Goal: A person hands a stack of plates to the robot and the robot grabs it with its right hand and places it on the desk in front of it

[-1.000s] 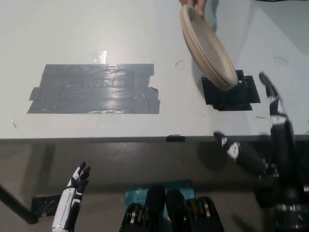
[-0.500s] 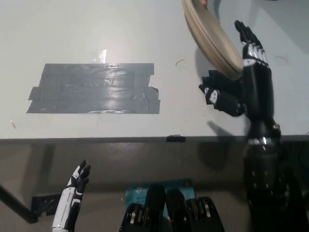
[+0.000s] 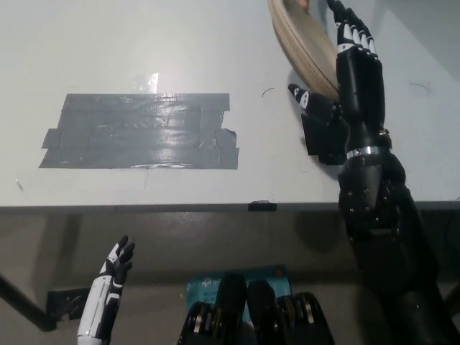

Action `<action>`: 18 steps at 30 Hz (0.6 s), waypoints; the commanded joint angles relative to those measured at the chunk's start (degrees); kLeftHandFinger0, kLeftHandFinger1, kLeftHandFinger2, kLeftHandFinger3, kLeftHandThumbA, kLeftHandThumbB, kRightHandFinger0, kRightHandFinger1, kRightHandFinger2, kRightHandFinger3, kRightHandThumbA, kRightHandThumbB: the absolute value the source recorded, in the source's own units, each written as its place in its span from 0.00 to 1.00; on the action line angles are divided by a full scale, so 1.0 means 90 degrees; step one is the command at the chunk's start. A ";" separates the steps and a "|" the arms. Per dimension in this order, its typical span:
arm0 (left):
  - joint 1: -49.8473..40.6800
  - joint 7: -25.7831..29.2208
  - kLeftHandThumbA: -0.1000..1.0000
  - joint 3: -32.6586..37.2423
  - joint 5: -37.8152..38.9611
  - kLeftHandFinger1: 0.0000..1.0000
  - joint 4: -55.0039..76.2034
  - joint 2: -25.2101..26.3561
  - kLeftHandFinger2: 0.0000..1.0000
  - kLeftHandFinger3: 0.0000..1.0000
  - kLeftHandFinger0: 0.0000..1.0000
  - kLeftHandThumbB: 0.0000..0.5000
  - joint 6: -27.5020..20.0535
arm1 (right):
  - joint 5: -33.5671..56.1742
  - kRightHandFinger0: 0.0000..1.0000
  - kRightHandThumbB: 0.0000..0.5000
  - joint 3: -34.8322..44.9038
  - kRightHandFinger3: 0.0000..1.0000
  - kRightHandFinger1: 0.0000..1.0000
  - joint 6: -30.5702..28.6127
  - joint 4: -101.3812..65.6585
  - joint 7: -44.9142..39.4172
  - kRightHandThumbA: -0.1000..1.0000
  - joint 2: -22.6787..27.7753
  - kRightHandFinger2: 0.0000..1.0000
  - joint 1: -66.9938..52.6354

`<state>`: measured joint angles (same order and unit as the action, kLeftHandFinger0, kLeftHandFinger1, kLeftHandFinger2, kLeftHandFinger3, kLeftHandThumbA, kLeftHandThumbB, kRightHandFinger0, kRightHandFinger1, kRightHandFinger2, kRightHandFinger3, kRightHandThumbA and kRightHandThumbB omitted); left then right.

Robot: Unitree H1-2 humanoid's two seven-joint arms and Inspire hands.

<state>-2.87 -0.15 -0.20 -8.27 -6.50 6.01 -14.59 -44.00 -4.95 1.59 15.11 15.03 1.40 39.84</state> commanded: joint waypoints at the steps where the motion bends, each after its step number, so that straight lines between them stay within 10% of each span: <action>1: 0.0034 0.0076 1.00 0.0007 -0.0054 1.00 0.0130 0.0047 1.00 1.00 1.00 0.49 -0.0255 | -0.0180 1.00 0.82 -0.0108 1.00 1.00 0.0115 0.0450 0.0553 0.86 0.0108 1.00 0.0723; 14: 0.0068 0.0059 1.00 0.0006 -0.0022 1.00 0.0152 0.0024 1.00 1.00 1.00 0.48 -0.0193 | -0.0223 1.00 0.86 -0.0362 1.00 1.00 -0.0055 0.1875 0.1553 0.64 0.0185 1.00 0.1318; 16: 0.0075 0.0066 1.00 0.0008 -0.0036 1.00 0.0135 0.0026 1.00 1.00 1.00 0.47 -0.0208 | -0.0171 0.69 0.77 -0.0350 1.00 0.82 0.0027 0.2016 0.1664 0.61 0.0192 0.94 0.1398; 17: 0.0067 0.0061 1.00 0.0003 -0.0019 1.00 0.0163 0.0017 1.00 1.00 1.00 0.47 -0.0163 | -0.0195 0.20 0.23 -0.0382 0.61 0.26 0.0053 0.2034 0.1696 0.60 0.0220 0.34 0.1409; 18: 0.0063 0.0059 1.00 0.0001 -0.0011 1.00 0.0175 0.0013 1.00 1.00 1.00 0.48 -0.0143 | -0.0202 0.04 0.38 -0.0401 0.52 0.05 0.0063 0.2046 0.1717 0.61 0.0234 0.14 0.1416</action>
<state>-2.66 -0.16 -0.20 -8.36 -6.49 5.99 -14.62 -44.84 -8.10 2.04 32.83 24.89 2.34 47.68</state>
